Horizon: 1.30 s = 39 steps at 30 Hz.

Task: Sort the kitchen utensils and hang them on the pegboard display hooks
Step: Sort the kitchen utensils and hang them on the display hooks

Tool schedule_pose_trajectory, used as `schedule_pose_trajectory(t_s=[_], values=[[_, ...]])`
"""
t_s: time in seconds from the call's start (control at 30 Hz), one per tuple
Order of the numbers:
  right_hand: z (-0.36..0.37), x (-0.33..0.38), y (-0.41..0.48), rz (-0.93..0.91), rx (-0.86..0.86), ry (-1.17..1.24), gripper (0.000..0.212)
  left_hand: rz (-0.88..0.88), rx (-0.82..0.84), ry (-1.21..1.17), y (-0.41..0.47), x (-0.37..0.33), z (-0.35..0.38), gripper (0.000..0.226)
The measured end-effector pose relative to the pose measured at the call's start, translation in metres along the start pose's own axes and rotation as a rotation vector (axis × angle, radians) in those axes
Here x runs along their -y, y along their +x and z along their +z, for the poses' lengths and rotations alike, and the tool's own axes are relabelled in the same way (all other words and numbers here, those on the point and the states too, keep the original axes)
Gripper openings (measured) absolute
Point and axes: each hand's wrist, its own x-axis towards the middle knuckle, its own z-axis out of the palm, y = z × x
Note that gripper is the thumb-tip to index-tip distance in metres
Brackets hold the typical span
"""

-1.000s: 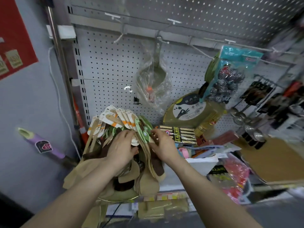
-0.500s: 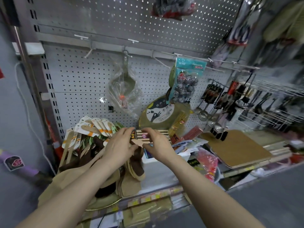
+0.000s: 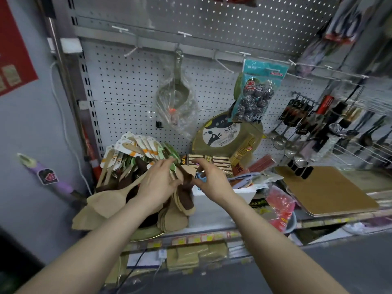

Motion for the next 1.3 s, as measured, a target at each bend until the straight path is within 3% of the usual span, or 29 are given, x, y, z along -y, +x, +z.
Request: schedule_pose_trajectory(t_s=[0.4,0.7,1.03,1.17,1.3], values=[[0.04,-0.002,0.069,0.041,0.101,-0.004,0.061,-0.079,0.06,-0.08,0.053,0.056,0.016,0.067],[0.083,-0.015,0.12,0.172,0.119,0.03,0.06,-0.119,0.171,-0.12,0.106,0.101,0.038,0.068],[0.111,-0.049,0.151,0.312,0.207,0.093,0.055,-0.336,0.292,-0.281,0.131,0.115,0.08,0.069],[0.116,-0.067,0.17,0.32,0.262,0.076,0.056,-0.388,0.261,-0.383,0.14,0.11,0.096,0.052],[0.121,-0.086,0.193,0.334,0.333,0.133,0.054,-0.468,0.22,-0.441,0.145,0.102,0.115,0.053]])
